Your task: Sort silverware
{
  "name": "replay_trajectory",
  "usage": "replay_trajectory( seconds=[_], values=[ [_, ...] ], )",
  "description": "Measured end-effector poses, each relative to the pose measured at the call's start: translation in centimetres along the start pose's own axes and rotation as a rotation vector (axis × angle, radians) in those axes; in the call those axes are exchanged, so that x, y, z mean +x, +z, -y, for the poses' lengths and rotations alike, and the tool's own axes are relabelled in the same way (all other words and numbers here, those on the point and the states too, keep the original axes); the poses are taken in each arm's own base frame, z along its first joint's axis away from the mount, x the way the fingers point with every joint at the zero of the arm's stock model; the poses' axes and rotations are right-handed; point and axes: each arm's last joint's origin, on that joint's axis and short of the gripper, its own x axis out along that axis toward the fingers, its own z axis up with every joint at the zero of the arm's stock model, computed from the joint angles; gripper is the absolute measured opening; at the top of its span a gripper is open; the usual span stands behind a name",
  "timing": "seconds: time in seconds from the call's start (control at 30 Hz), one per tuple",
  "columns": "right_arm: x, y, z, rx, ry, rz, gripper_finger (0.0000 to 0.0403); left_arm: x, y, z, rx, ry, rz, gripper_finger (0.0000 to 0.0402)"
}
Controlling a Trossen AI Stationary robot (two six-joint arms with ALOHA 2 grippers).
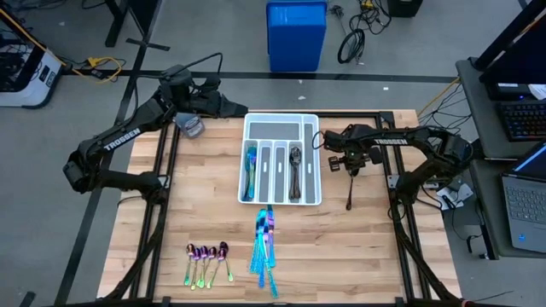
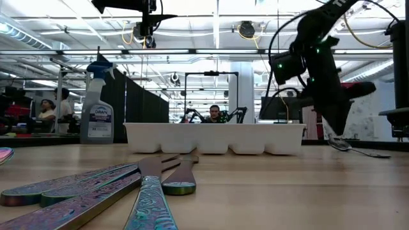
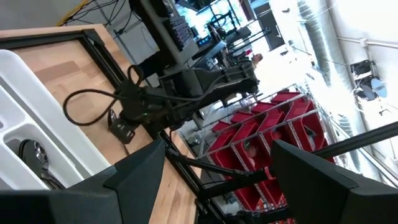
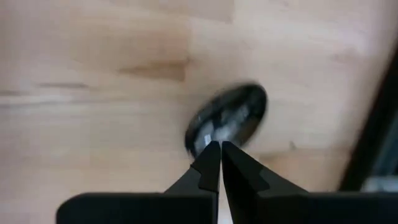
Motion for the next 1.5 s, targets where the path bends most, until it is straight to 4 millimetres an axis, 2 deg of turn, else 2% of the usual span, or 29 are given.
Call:
replay_trajectory(
  seconds=[0.13, 0.33, 0.53, 0.77, 0.9, 1.0, 1.3, 1.5],
  values=[
    [-0.7, -1.6, -0.6, 0.05, -0.008, -0.049, 0.0004, 0.0, 0.0, 0.0, 0.001, -0.001, 0.0, 0.0278],
    [0.9, -3.3, -2.5, 0.082, 0.145, -0.04, 0.0043, 0.0, 0.1, 0.1, 0.015, -0.008, 0.004, 0.0278],
    [2.2, -3.8, -2.3, 0.145, 0.149, -0.044, 0.0105, 0.0, 0.0, 0.2, 0.015, -0.032, -0.027, 0.0278],
    [1.2, -3.9, -1.7, 0.154, 0.185, -0.015, 0.0152, 0.0, -0.1, 0.2, 0.007, -0.055, -0.06, 0.0278],
    [-0.1, -4.2, -0.5, 0.215, 0.19, 0.028, 0.0154, 0.0, -0.1, 0.2, 0.007, -0.056, -0.061, 0.0278],
    [-0.3, -4.3, 0.7, 0.242, 0.123, 0.047, 0.0149, 0.0, -0.1, 0.2, 0.007, -0.057, -0.061, 0.0278],
    [3.1, -4.2, 1.4, 0.295, 0.192, -0.013, 0.0144, 0.0, -0.1, 0.2, 0.007, -0.055, -0.059, 0.0278],
    [3.9, -4.4, 1.7, 0.293, 0.187, -0.01, 0.0133, 0.0, 0.0, 0.2, 0.007, -0.034, -0.03, 0.0278]
  ],
)
